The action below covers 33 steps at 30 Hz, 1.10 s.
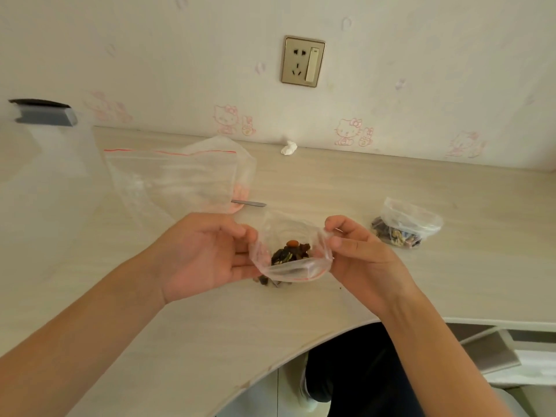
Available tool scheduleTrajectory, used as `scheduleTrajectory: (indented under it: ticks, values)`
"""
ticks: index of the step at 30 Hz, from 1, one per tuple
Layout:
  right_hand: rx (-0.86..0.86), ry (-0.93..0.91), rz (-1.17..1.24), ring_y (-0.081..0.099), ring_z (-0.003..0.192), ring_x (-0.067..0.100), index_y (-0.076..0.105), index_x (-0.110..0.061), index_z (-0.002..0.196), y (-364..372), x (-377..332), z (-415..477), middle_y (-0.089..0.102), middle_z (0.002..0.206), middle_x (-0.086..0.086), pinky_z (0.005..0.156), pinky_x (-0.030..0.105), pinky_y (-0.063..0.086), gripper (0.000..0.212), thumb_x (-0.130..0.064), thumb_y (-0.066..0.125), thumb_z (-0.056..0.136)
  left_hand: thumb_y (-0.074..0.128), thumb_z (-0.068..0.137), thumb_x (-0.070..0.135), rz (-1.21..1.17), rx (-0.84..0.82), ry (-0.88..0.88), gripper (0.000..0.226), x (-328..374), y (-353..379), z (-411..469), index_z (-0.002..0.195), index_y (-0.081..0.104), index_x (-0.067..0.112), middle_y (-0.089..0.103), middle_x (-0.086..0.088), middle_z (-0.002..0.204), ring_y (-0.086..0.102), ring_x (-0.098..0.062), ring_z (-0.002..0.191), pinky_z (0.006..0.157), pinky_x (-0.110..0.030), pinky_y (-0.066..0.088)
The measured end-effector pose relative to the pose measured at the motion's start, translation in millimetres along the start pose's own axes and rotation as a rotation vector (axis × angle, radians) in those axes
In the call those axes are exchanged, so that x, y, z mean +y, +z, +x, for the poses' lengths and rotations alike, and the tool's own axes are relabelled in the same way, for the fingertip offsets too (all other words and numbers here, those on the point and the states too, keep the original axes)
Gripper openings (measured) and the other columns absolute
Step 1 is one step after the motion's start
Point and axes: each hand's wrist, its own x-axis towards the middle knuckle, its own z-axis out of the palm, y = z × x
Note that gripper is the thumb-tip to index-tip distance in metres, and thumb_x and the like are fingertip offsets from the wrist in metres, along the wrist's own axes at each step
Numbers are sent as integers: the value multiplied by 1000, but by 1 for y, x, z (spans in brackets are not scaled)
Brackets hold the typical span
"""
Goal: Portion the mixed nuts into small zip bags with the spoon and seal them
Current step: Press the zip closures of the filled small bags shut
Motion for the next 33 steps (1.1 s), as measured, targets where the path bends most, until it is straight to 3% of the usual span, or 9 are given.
scheduleTrajectory:
  ticks: [3, 6, 12, 15, 19, 21, 24, 26, 33]
  values:
    - [41, -37, -47, 65, 69, 20, 68, -14, 96, 4, -2, -3, 64, 80, 5, 69, 29, 56, 26, 1, 75, 76, 71, 78, -9, 60, 89, 70, 16, -3, 8, 1, 90, 74, 2, 68, -16, 95, 72, -27, 85, 84, -38, 64]
    - [82, -98, -210, 64, 61, 17, 66, -12, 100, 14, -11, -7, 64, 74, 3, 58, 25, 54, 33, 5, 76, 74, 77, 75, -2, 251, 226, 188, 16, -8, 24, 0, 82, 78, 12, 68, -9, 82, 71, -18, 68, 63, -31, 65]
    - [255, -216, -853, 52, 53, 13, 65, -31, 97, 37, -27, -18, 53, 63, -8, 49, 30, 51, 39, -3, 68, 70, 62, 86, -15, 977, 456, 487, 34, -14, 49, -3, 91, 59, 18, 45, 8, 61, 51, -13, 53, 53, -30, 58]
    - [407, -175, -1171, 43, 48, 5, 61, -34, 89, 33, -37, -19, 49, 56, -13, 46, 23, 41, 29, -9, 65, 74, 60, 85, 2, 1311, 600, 545, 33, -13, 48, -10, 95, 53, 33, 42, 12, 57, 48, -8, 49, 48, -28, 57]
    - [348, 14, -1274, 51, 47, 5, 66, -17, 73, 31, -38, -21, 58, 52, -12, 52, 27, 44, 10, -20, 64, 82, 57, 91, 27, 1552, 714, 364, 8, -13, 42, -14, 92, 58, 35, 53, 10, 58, 56, -11, 51, 59, -48, 60]
    - [300, 11, -1127, 59, 52, 9, 68, -11, 73, 33, -38, -24, 70, 63, -4, 51, 29, 47, 12, -19, 64, 82, 57, 94, 27, 1454, 693, 335, 19, -9, 37, -14, 76, 64, 24, 60, 5, 56, 60, -13, 49, 59, -47, 61]
    - [232, 19, -790, 68, 65, 20, 68, -6, 80, 30, -41, -28, 75, 85, 19, 53, 30, 52, 13, -18, 72, 83, 62, 96, 14, 990, 629, 274, 24, -2, 34, -12, 73, 67, 12, 70, -1, 62, 71, -18, 57, 58, -34, 64]
    - [185, 54, -571, 69, 71, 24, 68, -7, 84, 27, -42, -30, 71, 90, 22, 56, 30, 55, 12, -18, 74, 82, 70, 89, 11, 718, 512, 230, 9, 1, 35, -10, 83, 68, 5, 71, -12, 73, 73, -25, 66, 69, -42, 67]
    - [-41, 99, -56, 70, 96, 36, 72, 4, 87, 16, -46, -37, 71, 100, 17, 86, 43, 60, 20, -14, 78, 80, 70, 83, 16, 124, 20, 72, 57, 13, 27, -17, 135, 57, -6, 71, -16, 100, 71, -37, 100, 95, -48, 58]
